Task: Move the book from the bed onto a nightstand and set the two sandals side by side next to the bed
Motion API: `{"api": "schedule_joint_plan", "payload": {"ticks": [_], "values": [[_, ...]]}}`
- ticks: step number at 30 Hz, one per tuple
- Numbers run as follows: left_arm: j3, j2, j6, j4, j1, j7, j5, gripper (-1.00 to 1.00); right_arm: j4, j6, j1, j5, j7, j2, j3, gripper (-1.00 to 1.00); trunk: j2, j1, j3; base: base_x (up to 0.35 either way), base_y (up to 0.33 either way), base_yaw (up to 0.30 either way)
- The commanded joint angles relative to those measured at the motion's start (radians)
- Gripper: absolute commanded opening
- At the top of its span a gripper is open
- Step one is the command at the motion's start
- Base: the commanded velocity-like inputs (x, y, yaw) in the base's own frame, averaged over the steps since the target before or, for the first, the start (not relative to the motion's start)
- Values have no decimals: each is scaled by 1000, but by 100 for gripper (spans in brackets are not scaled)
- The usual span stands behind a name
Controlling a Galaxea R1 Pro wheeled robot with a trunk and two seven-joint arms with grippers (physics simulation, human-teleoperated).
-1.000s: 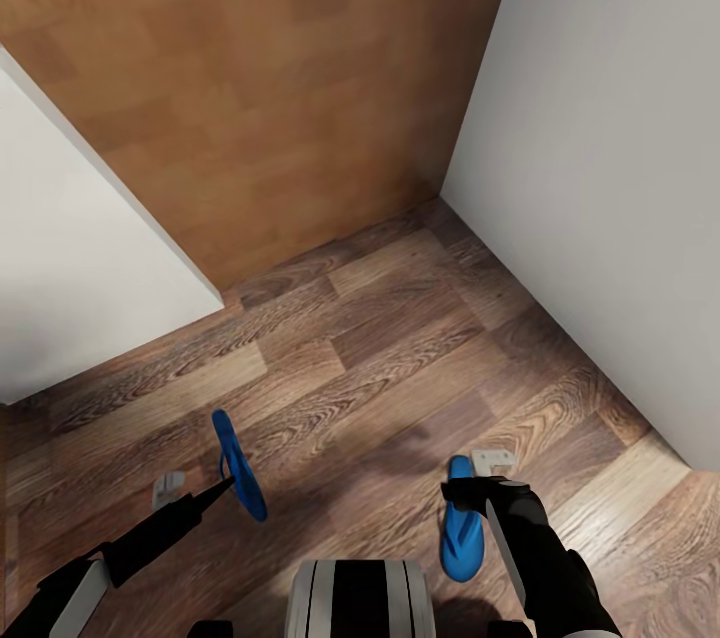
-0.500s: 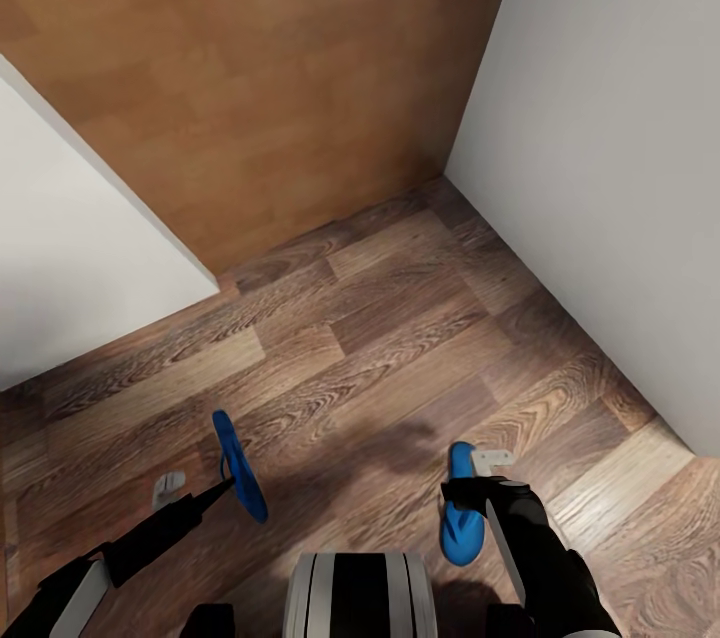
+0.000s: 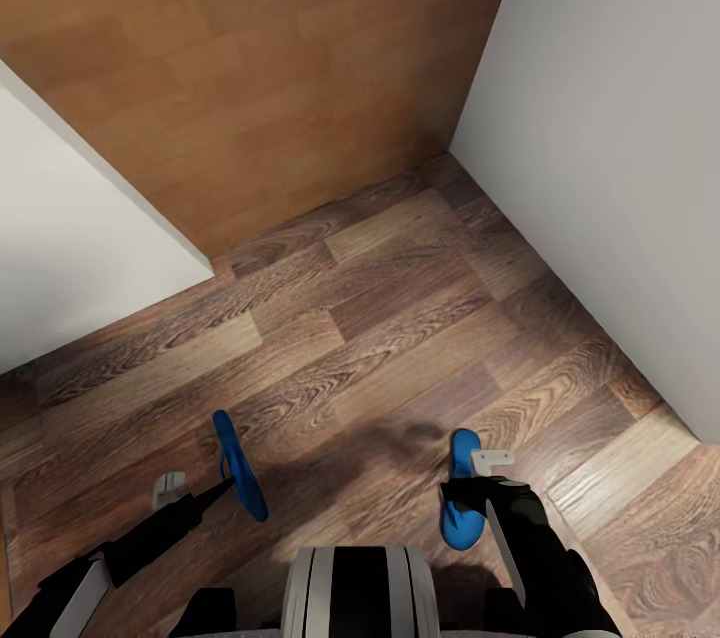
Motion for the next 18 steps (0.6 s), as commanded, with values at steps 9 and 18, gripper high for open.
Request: {"api": "schedule_joint_plan", "payload": {"ticks": [9, 18], "values": [[0, 0, 10, 0, 0, -3, 7, -100, -1, 4, 0, 10, 7, 1, -3, 100, -2, 4, -35, 0, 0, 0], [2, 0, 10, 0, 0, -4, 7, -100, -1, 4, 0, 10, 7, 1, -3, 100, -3, 4, -39, 0, 0, 0]]}}
